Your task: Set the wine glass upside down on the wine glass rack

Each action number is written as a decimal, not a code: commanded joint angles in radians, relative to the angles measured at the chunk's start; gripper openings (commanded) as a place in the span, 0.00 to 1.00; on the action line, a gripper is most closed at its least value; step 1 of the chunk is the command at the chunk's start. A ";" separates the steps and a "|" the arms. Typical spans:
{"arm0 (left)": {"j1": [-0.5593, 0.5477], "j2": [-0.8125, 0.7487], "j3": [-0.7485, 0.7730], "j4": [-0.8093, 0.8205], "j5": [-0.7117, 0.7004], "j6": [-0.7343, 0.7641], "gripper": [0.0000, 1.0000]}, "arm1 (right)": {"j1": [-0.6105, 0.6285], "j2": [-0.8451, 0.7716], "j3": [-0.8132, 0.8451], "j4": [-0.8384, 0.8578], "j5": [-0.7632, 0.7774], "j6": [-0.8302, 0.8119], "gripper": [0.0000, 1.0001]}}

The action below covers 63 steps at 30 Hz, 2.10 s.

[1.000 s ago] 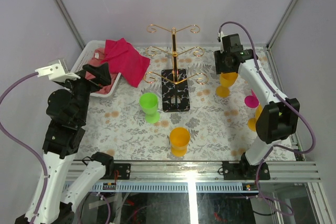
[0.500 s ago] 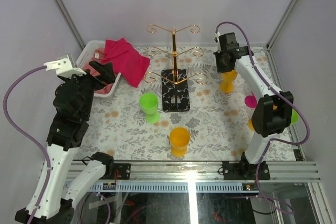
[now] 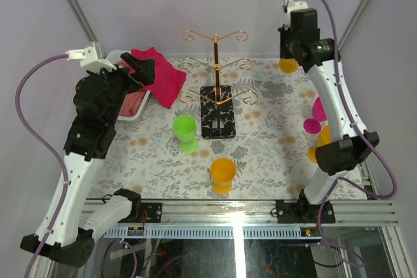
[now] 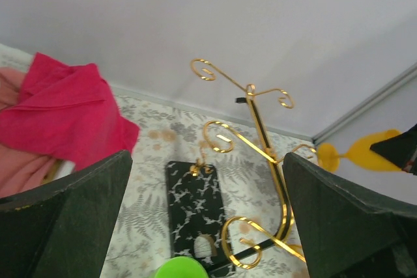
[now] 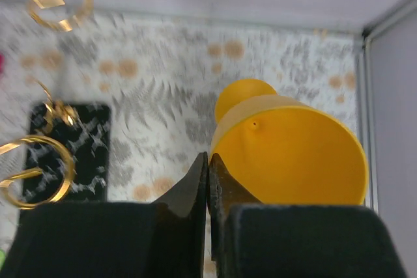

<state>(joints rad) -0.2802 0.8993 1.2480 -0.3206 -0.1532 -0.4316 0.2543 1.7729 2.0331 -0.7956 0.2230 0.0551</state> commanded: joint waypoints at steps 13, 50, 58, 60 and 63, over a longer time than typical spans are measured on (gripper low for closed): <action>0.004 0.234 0.267 0.025 0.081 -0.723 1.00 | 0.236 -0.403 -0.352 0.959 -0.206 -0.167 0.00; 0.005 0.135 -0.056 0.291 0.081 -1.277 0.53 | 0.762 -0.324 -0.601 1.372 -0.229 -0.319 0.00; 0.005 0.135 -0.064 0.288 0.059 -1.288 0.35 | 0.799 -0.306 -0.593 1.356 -0.225 -0.346 0.00; 0.005 0.134 -0.065 0.292 0.052 -1.289 0.34 | 0.810 -0.299 -0.588 1.340 -0.222 -0.365 0.00; 0.007 0.136 -0.066 0.293 0.049 -1.290 0.32 | 0.830 -0.289 -0.588 1.330 -0.202 -0.401 0.00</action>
<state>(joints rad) -0.2802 1.0424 1.1912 -0.0921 -0.0761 -1.7126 1.0538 1.4750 1.4223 0.4999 -0.0116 -0.2867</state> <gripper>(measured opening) 0.333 0.011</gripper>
